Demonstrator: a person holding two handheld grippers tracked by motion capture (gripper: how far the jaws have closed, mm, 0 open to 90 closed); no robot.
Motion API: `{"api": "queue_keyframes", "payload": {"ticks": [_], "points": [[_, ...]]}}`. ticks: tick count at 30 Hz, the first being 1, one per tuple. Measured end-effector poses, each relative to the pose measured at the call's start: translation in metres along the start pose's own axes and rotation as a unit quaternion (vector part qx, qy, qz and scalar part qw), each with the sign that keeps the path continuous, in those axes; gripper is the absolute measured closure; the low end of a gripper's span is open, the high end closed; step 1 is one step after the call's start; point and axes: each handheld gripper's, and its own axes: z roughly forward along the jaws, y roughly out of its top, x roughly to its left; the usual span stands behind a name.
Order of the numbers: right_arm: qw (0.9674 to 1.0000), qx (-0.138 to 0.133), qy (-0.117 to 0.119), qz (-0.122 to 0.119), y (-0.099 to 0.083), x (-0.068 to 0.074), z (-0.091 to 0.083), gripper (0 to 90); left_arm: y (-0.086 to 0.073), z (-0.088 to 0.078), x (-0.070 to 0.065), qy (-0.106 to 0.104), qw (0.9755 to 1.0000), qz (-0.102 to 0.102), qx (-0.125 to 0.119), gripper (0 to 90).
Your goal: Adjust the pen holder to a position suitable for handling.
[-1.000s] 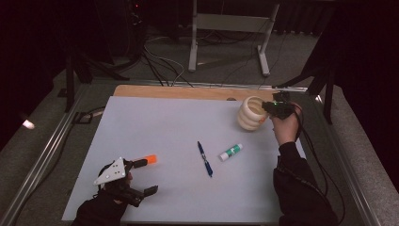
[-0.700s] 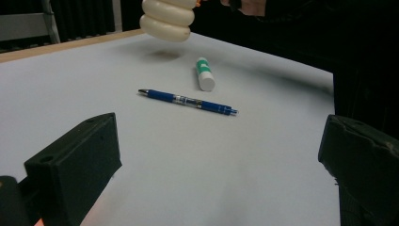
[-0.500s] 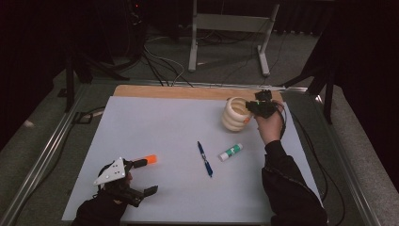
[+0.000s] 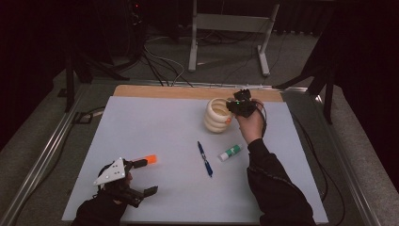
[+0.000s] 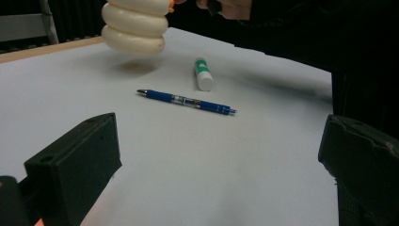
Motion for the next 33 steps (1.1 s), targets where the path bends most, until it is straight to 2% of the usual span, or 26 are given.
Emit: {"api": "queue_keyframes", "payload": {"ticks": [4, 11, 20, 33], "points": [[0.9998, 0.000, 0.018, 0.007, 0.001, 0.009, 0.005, 75.0, 0.000, 0.000, 0.000, -0.001, 1.0000, 0.000, 0.000, 0.1], [0.9995, 0.009, 0.029, -0.008, 0.000, 0.036, 0.018, 74.8, 0.000, 0.000, 0.000, -0.001, 1.0000, 0.000, -0.001, 0.1], [0.9993, 0.015, 0.030, -0.019, 0.001, 0.066, 0.030, 74.8, 0.000, 0.000, 0.000, -0.002, 1.0000, 0.000, -0.001, 0.1], [0.9990, 0.020, 0.028, -0.030, 0.003, 0.099, 0.044, 74.6, 0.000, 0.000, 0.000, -0.003, 1.0000, 0.000, -0.003, 0.1]]}}
